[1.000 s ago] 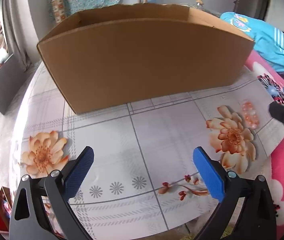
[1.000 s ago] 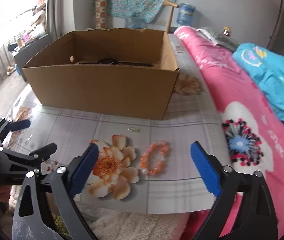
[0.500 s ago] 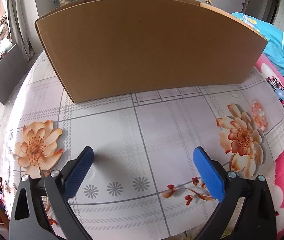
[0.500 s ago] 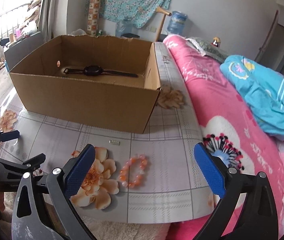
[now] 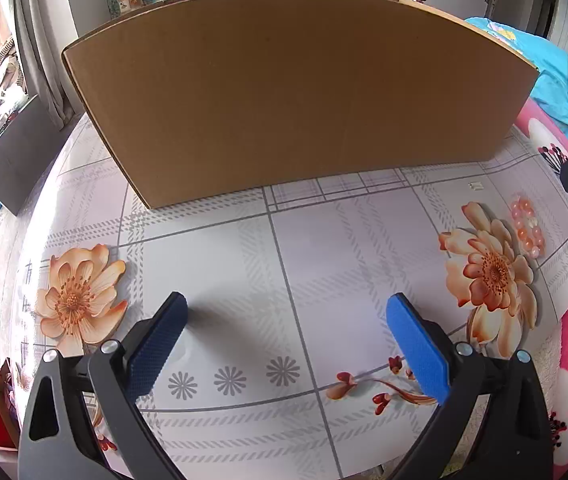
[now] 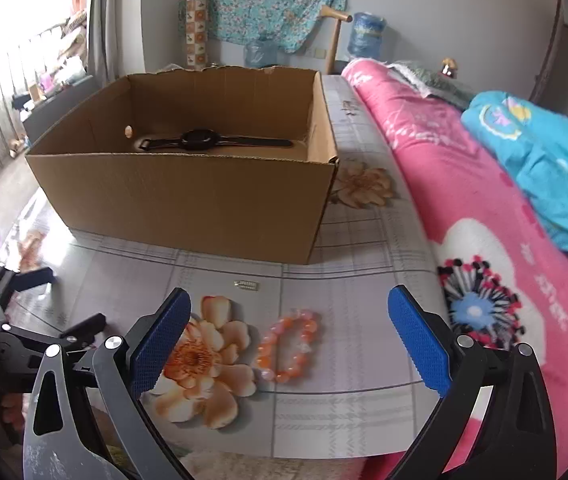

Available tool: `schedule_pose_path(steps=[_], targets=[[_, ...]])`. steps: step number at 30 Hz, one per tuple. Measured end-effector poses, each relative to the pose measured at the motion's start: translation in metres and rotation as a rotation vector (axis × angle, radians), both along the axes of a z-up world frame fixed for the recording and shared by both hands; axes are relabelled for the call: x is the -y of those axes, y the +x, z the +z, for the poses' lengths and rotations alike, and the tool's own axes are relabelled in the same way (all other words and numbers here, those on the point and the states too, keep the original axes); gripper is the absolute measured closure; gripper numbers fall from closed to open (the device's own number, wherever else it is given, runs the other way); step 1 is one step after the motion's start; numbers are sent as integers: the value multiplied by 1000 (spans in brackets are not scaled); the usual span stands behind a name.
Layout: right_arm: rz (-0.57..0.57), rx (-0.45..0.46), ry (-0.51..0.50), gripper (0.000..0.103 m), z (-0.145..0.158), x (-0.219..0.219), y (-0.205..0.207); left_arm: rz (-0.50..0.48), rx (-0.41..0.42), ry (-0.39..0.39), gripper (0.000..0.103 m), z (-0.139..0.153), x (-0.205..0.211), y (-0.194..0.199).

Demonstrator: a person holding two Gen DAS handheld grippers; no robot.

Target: Organize jewelry

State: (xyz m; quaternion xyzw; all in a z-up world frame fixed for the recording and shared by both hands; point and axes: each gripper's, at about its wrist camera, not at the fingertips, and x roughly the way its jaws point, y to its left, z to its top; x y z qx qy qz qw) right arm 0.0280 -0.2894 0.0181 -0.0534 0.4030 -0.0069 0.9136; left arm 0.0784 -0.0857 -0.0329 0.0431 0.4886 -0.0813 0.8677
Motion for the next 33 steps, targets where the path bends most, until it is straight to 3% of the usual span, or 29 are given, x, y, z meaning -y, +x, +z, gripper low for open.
schedule_pose_path(steps=[3, 8, 13, 18, 26, 33], targets=[[27, -10, 70, 12, -1, 3, 2, -1, 2, 1, 6, 0, 1, 0], [77, -73, 122, 41, -16, -1, 12, -3, 9, -1, 6, -1, -1, 0], [95, -128, 106, 58, -36, -9, 28, -11, 15, -1, 5, 0, -2, -2], [97, -138, 84, 66, -44, -12, 42, -22, 17, -2, 5, -1, -2, -2], [95, -159, 65, 88, -54, -13, 51, -30, 22, -2, 5, -1, -3, -1], [111, -163, 58, 90, -52, -17, 49, -72, 33, -4, 5, -4, -7, -2]])
